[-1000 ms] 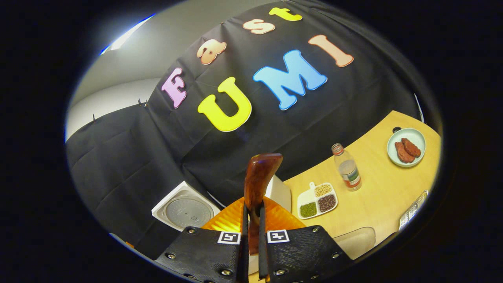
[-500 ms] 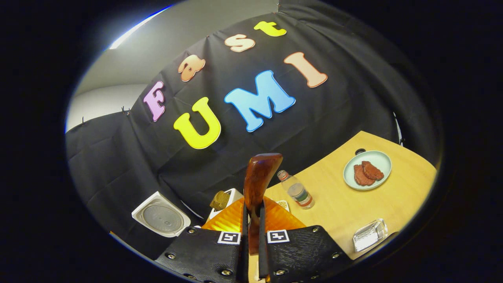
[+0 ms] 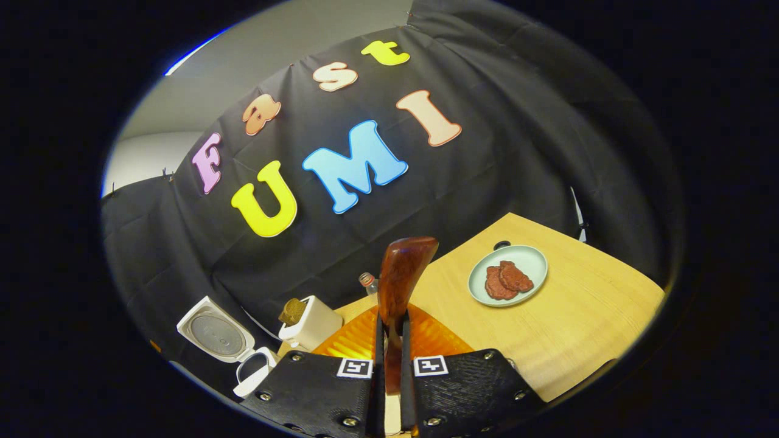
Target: Close the left gripper, press the button to open the rice cooker; take a wooden spoon from the chopstick holder with the right hand, scoop a spoonful of rice and pour it into the rice cooker, then put the wooden spoon back into the chopstick holder.
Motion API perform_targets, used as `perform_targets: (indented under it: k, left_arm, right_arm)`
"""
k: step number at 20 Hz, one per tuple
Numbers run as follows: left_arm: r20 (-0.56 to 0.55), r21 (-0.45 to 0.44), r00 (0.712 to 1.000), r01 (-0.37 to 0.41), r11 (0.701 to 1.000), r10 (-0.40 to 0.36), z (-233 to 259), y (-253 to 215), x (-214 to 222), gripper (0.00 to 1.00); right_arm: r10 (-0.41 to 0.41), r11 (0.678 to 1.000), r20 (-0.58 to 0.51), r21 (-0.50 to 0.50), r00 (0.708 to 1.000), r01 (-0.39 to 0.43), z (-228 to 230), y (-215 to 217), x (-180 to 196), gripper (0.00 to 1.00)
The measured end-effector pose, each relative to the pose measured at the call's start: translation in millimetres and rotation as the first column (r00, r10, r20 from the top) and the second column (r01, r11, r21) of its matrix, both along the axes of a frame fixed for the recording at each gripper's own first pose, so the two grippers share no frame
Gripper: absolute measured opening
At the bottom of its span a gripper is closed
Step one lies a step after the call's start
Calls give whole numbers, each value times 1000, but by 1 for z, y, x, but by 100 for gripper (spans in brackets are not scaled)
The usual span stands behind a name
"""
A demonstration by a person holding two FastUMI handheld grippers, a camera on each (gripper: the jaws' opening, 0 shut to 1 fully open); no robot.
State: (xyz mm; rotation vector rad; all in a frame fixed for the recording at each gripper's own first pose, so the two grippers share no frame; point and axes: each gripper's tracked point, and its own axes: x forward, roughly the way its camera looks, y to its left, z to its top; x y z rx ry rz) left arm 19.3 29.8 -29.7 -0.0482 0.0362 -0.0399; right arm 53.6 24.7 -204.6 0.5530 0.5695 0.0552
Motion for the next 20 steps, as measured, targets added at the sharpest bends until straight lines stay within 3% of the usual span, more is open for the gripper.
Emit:
perform_targets:
  k: [10,15,19,20]
  left_arm:
    - [-15,51,999,51,997,-50,4,-42,1,95]
    - [-19,72,999,53,996,-51,4,-46,-2,100]
    - [-22,77,999,45,996,-43,4,-45,-6,100]
    - [-24,78,999,42,996,-40,4,-44,-7,95]
  right_arm:
    - [-59,996,-89,-65,994,53,-56,-49,-25,10]
    - [-50,995,-121,-97,991,39,-76,-55,-37,10]
    - [-35,994,-159,-111,987,17,-95,-51,-47,10]
    - [-32,994,-169,-106,985,14,-99,-50,-49,10]
